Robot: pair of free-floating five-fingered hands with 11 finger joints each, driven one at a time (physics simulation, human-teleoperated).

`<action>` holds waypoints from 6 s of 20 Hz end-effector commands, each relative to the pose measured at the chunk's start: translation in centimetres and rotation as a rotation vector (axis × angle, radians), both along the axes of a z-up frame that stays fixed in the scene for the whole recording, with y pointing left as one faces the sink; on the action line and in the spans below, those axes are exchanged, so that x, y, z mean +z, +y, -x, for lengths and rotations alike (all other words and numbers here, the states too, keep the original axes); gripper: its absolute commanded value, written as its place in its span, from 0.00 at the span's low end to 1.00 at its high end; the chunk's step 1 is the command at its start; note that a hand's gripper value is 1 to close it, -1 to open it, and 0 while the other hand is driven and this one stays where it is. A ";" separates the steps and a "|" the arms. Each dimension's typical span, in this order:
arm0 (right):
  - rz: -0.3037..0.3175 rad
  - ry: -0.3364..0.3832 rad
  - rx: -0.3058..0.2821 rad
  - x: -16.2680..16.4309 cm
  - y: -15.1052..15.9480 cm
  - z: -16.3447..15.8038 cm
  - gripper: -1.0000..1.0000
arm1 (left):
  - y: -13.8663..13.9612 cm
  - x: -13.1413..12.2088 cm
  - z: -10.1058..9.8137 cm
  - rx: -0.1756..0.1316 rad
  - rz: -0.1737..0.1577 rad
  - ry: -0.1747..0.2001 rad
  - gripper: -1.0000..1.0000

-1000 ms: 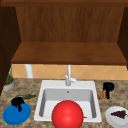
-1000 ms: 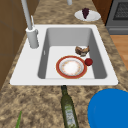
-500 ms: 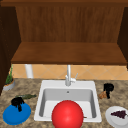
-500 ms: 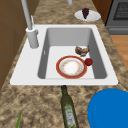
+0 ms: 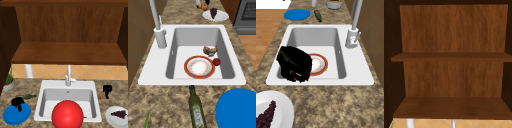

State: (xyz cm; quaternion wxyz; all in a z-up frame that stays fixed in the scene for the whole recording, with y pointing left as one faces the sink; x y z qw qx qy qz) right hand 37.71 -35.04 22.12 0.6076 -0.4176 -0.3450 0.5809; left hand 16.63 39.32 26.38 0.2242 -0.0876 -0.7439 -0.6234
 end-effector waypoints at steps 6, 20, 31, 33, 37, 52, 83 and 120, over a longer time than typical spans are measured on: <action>-0.014 -0.039 -0.015 -7.0 -4.0 -0.7 1.00 | 0.0 0.0 0.0 0.000 0.000 0.000 0.50; 0.056 0.029 -0.146 -14.4 -4.2 -6.3 1.00 | 0.0 0.0 0.0 0.000 0.000 0.000 0.50; 0.059 0.087 -0.113 -10.8 -3.9 -3.5 0.00 | 0.0 0.0 0.0 0.000 0.000 0.000 0.50; 0.056 0.085 -0.126 -9.9 -3.7 -3.8 0.00 | 0.0 0.0 0.0 0.000 0.000 0.000 0.50; 0.060 0.101 -0.152 -7.2 -3.0 -3.4 0.00 | 0.0 0.0 0.0 0.000 0.000 0.000 0.50; 0.096 0.060 -0.118 -5.2 -1.6 -1.8 0.00 | 0.0 0.0 0.0 0.000 0.000 0.000 0.50; 0.081 -0.025 -0.113 -2.4 11.1 11.4 0.00 | 0.0 0.0 0.0 0.000 0.000 0.000 0.50; -0.103 -0.249 0.182 -0.1 12.0 12.0 0.00 | 0.0 0.0 0.0 0.000 0.000 0.000 0.50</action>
